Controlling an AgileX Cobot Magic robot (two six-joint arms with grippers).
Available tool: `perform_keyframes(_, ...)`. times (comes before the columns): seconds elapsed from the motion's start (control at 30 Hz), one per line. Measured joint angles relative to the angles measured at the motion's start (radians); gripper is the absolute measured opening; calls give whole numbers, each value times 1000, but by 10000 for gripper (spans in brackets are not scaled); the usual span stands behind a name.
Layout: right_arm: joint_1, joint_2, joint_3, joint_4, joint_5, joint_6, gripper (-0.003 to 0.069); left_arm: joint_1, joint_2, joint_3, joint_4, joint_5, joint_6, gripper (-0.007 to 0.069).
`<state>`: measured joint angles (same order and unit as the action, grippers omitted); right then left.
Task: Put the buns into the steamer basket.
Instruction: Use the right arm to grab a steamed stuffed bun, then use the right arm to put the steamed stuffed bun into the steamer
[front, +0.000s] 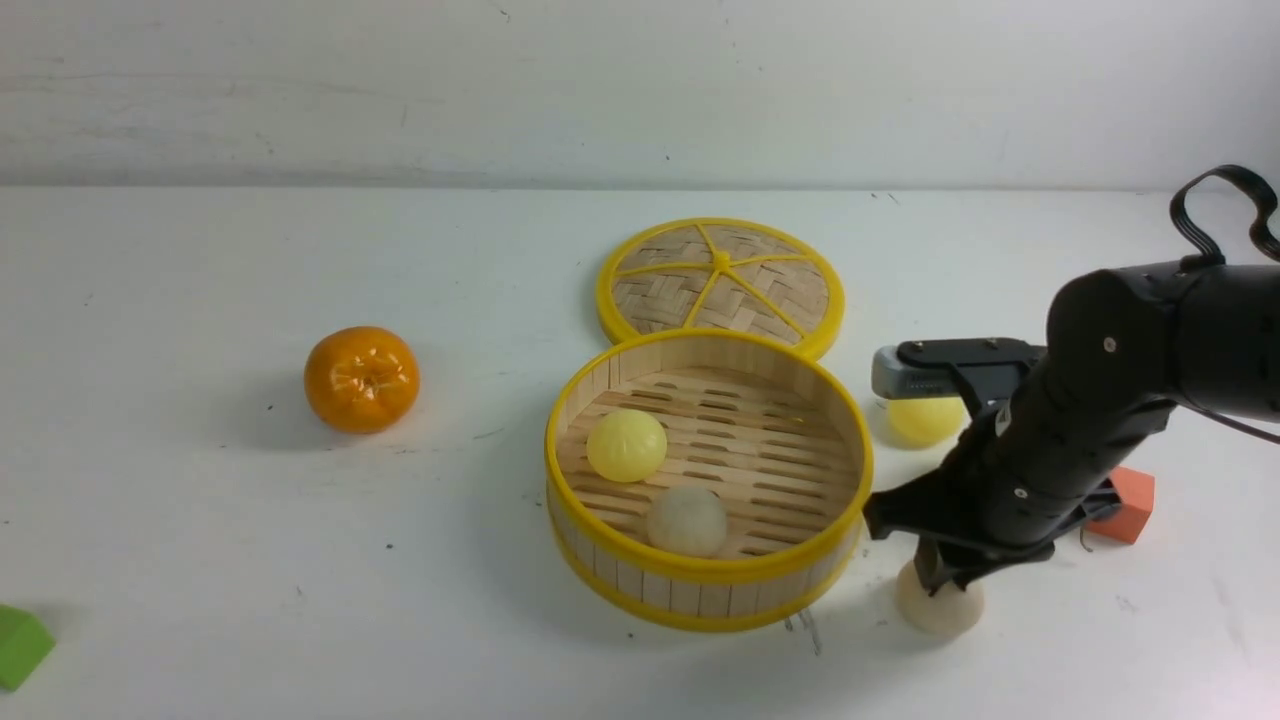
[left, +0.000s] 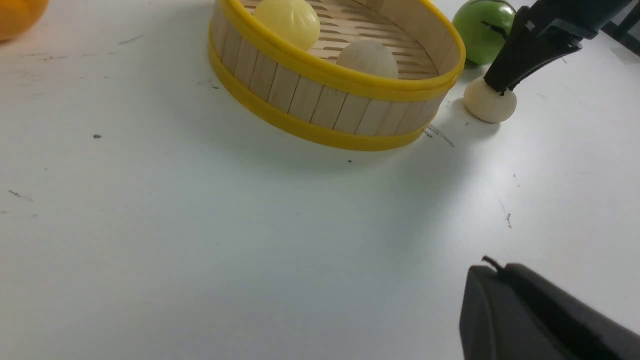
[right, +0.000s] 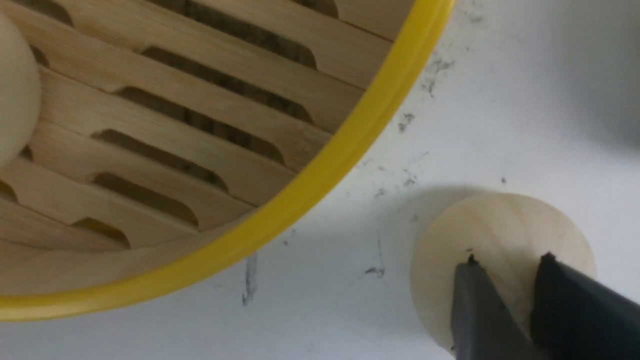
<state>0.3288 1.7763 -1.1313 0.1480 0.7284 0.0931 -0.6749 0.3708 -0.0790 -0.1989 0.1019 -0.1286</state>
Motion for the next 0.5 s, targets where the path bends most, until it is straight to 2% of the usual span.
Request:
perform_keyframes(0.13, 0, 0, -2, -9, 9, 0, 3, 0, 0, 0, 0, 0, 0, 11)
perform_keyframes(0.5, 30, -199, -39, -22, 126, -14, -3, 0, 0, 0, 0, 0, 0, 22)
